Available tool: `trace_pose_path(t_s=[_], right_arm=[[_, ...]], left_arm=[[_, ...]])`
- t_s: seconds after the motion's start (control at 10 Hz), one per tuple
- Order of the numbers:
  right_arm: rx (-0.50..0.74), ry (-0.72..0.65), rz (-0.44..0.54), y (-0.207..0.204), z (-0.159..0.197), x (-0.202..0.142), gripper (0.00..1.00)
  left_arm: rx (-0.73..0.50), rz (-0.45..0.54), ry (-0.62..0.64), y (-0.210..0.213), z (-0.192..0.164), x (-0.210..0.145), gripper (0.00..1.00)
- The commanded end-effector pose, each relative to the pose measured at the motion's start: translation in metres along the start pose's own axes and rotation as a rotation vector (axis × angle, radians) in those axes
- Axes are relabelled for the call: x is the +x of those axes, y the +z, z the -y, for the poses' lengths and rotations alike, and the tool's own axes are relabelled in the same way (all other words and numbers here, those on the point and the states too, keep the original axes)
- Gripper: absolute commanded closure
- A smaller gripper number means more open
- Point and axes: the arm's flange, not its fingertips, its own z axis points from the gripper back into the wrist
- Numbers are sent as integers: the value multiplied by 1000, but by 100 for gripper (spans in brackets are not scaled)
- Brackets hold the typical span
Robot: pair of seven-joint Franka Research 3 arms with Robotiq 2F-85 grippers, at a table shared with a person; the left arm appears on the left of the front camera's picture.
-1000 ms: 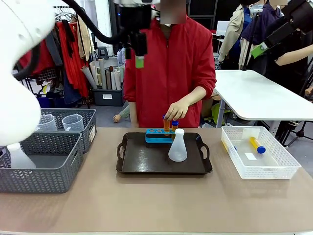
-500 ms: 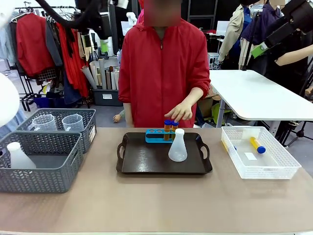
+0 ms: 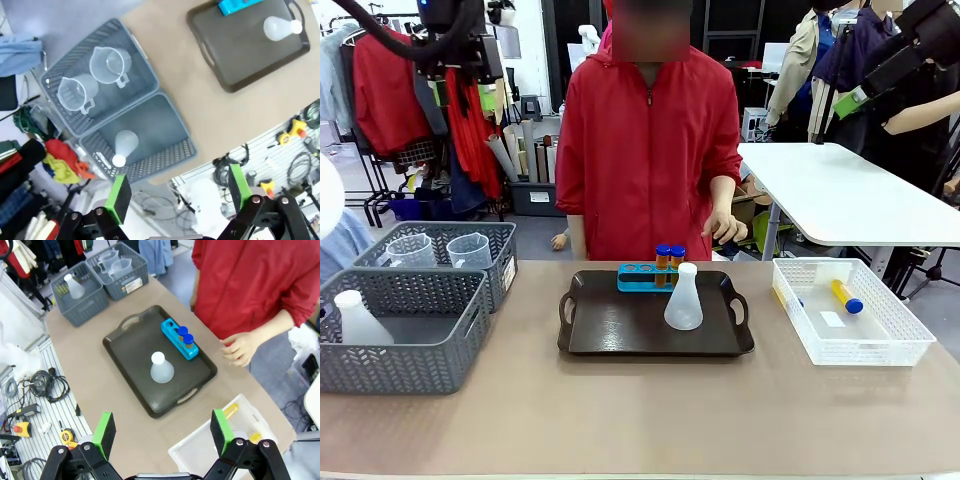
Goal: Prepare the laboratory tools.
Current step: Pick up one Large Measuring Cup and place it on the Handle tray.
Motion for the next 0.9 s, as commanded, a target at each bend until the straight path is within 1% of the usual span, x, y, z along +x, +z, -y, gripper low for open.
trace_pose_path(t_s=[0.0, 0.1, 0.2, 0.3, 0.4, 0.5, 0.6, 0.7, 0.8], right_arm=[[7, 7, 11, 0, -1, 2, 0], [7, 7, 11, 0, -1, 2, 0], [7, 7, 11, 0, -1, 2, 0], [7, 7, 11, 0, -1, 2, 0], [7, 7, 11, 0, -1, 2, 0], [7, 7, 11, 0, -1, 2, 0], [7, 7, 11, 0, -1, 2, 0], [7, 7, 11, 0, -1, 2, 0], [7, 7, 11, 0, -1, 2, 0]], left_arm=[[-85, 11, 62, -241, 8, -240, 0], [-106, 12, 102, -253, 2, -254, 0], [-94, -30, 135, -267, -8, -264, 0], [-84, -29, 112, -284, -18, -267, 0], [-3, -41, 98, -302, -26, -269, 0], [108, -70, 112, -325, -36, -274, 0], [120, -82, 101, -345, -39, -281, 0], [117, -115, 47, -362, -41, -285, 0], [56, -92, 6, -372, -40, -280, 0]])
